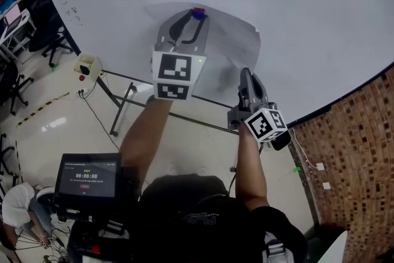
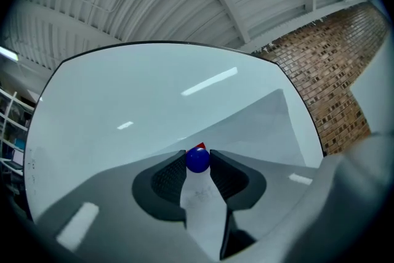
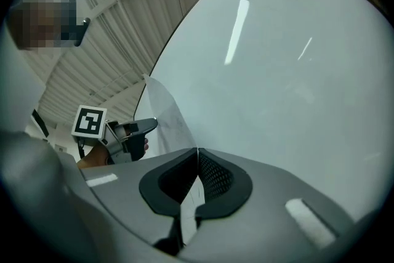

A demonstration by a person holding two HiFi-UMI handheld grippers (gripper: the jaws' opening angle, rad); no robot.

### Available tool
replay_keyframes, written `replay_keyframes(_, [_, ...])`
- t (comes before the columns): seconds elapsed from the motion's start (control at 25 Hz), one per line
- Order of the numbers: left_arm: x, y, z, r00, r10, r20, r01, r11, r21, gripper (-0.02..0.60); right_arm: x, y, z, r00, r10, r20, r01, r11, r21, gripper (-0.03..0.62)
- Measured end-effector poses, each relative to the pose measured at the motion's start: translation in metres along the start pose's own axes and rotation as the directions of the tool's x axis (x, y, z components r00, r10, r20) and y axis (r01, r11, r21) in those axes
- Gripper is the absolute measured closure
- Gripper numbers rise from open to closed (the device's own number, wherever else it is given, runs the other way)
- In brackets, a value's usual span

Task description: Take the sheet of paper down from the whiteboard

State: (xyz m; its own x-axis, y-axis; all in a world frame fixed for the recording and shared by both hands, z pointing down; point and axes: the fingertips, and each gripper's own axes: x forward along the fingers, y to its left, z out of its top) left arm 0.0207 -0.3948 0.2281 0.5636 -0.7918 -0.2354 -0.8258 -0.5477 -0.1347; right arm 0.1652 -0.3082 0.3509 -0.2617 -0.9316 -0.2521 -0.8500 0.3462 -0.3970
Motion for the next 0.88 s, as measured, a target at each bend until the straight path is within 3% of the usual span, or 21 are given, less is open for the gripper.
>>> replay_keyframes(0.2, [-0.044,0.012,-0.015,0.999,0.033,-0.016,-0.034,0.999,-0.042,0.459,-0.025,0.006,-0.006,0.998,-0.063,0.024,0.064,0.998,-0.016,0.582])
replay_keyframes(0.36, [-0.068,0.037,-0.032,0.994,0.098,-0.046,-0.102,0.992,-0.079,0.459,-0.033,0.001,-0.007,0.994,-0.099,0.036,0.101,0.993,-0.066,0.582])
replay_keyframes(0.56, [-0.078,0.045,-0.046,0.989,0.124,-0.085,-0.130,0.989,-0.066,0.459,-0.029,0.001,-0.011,0.992,-0.118,0.035,0.121,0.985,-0.125,0.582])
replay_keyframes(0.88, [-0.116,-0.043,-0.051,0.983,0.138,-0.117,-0.145,0.988,-0.051,0.459,-0.091,0.017,0.021,0.996,-0.085,0.013,0.085,0.965,-0.247,0.582])
